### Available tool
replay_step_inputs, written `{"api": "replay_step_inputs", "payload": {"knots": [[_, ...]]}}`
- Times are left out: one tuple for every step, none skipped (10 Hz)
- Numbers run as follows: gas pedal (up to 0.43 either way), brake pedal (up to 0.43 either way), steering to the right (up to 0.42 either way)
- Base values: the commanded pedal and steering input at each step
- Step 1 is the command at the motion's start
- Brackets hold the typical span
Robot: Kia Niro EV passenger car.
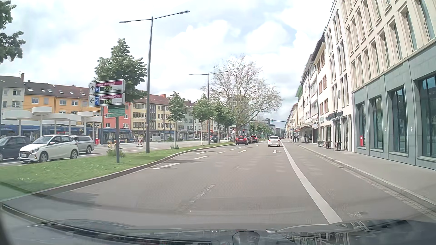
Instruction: Follow the waypoints while adhering to traffic rules and regulations
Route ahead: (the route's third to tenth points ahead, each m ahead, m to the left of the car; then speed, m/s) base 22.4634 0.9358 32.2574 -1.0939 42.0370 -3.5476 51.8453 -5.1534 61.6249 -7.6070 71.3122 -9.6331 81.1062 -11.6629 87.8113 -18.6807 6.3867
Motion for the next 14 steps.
{"api": "replay_step_inputs", "payload": {"knots": [[0.189,0.000,0.144],[0.189,0.000,0.143],[0.189,0.000,0.140],[0.189,0.000,0.130],[0.189,0.000,0.108],[0.189,0.000,0.091],[0.189,0.000,0.076],[0.189,0.000,0.069],[0.189,0.000,0.060],[0.189,0.000,0.048],[0.189,0.000,0.039],[0.189,0.000,0.026],[0.189,0.000,0.016],[0.189,0.000,0.010]]}}
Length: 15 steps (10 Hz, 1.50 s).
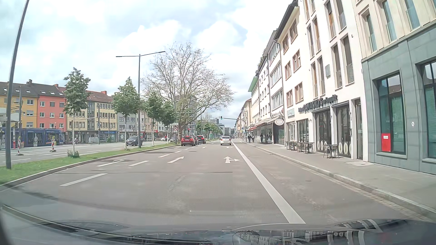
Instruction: Follow the waypoints while adhering to traffic rules and regulations
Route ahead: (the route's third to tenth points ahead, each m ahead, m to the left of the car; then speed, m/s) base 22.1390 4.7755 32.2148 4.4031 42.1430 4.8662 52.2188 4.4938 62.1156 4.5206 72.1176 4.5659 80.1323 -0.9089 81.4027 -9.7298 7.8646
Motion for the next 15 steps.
{"api": "replay_step_inputs", "payload": {"knots": [[0.189,0.000,0.005],[0.189,0.000,0.003],[0.189,0.000,0.003],[0.189,0.000,0.001],[0.189,0.000,-0.003],[0.189,0.000,-0.007],[0.189,0.000,-0.008],[0.189,0.000,-0.007],[0.189,0.000,-0.007],[0.189,0.000,-0.006],[0.177,0.000,-0.006],[0.177,0.000,-0.006],[0.177,0.000,-0.005],[0.157,0.000,-0.001],[0.130,0.000,0.001]]}}
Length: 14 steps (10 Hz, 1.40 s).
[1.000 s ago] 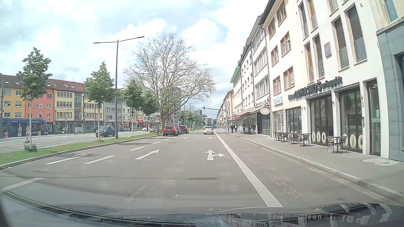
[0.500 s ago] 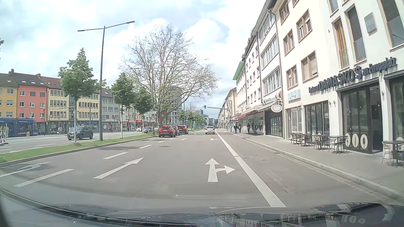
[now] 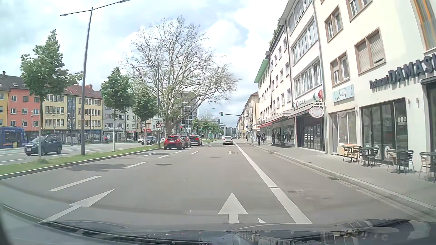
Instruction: Follow the waypoints while adhering to traffic rules and regulations
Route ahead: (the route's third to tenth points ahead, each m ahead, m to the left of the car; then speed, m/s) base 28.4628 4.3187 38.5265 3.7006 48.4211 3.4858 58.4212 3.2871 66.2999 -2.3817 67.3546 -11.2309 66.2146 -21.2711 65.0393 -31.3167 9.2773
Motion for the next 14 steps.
{"api": "replay_step_inputs", "payload": {"knots": [[0.087,0.000,0.002],[0.079,0.000,0.002],[0.079,0.000,0.002],[0.079,0.000,0.004],[0.079,0.000,0.005],[0.079,0.000,0.006],[0.079,0.000,0.006],[0.079,0.000,0.006],[0.079,0.000,0.006],[0.079,0.000,0.006],[0.079,0.000,0.006],[0.067,0.000,0.006],[0.047,0.000,0.006],[0.000,0.000,0.006]]}}
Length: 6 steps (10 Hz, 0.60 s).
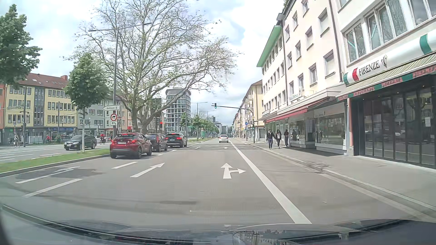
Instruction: Follow the waypoints while adhering to traffic rules and regulations
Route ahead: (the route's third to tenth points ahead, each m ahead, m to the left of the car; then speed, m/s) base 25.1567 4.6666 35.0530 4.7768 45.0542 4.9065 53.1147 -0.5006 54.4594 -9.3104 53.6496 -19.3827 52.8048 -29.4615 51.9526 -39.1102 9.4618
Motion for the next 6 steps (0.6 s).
{"api": "replay_step_inputs", "payload": {"knots": [[0.000,0.000,0.006],[0.000,0.000,0.005],[0.000,0.000,0.002],[0.000,0.000,0.000],[0.000,0.000,-0.002],[0.000,0.000,-0.003]]}}
